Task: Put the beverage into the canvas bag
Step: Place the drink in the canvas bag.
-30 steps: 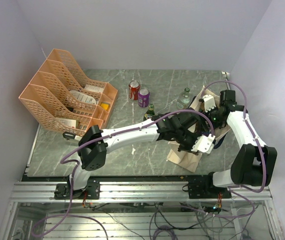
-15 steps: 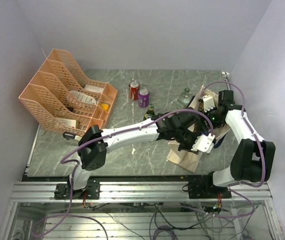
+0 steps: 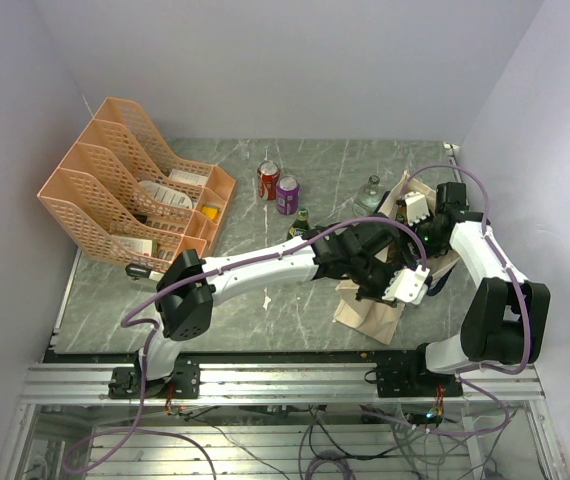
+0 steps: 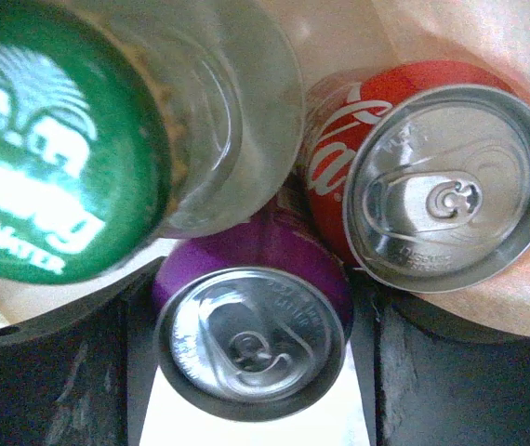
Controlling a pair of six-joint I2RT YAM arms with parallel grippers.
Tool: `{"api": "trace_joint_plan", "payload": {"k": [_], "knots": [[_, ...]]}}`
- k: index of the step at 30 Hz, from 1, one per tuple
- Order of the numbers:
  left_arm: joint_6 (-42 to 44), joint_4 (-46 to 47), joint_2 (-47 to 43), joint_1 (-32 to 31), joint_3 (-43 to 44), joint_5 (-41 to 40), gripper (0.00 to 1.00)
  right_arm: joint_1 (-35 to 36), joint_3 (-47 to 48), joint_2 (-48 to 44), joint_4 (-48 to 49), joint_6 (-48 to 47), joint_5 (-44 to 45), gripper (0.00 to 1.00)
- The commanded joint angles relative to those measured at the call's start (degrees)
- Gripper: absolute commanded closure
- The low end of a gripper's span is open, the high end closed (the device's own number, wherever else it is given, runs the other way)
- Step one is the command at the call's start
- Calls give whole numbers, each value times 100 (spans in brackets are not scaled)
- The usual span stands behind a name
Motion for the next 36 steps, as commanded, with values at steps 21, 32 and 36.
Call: {"api": "trace_joint_plan", "payload": {"k": [21, 32, 36], "knots": [[-44, -171, 1, 89, 204, -160, 93, -39, 568, -384, -374, -2, 14, 3], [-241, -138, 37, 83, 417, -238, 93, -61, 1219, -774, -1006, 159, -35, 2], [-464, -86, 51, 92, 595, -217, 92, -88, 1674, -860, -1185, 325, -301, 3]]}}
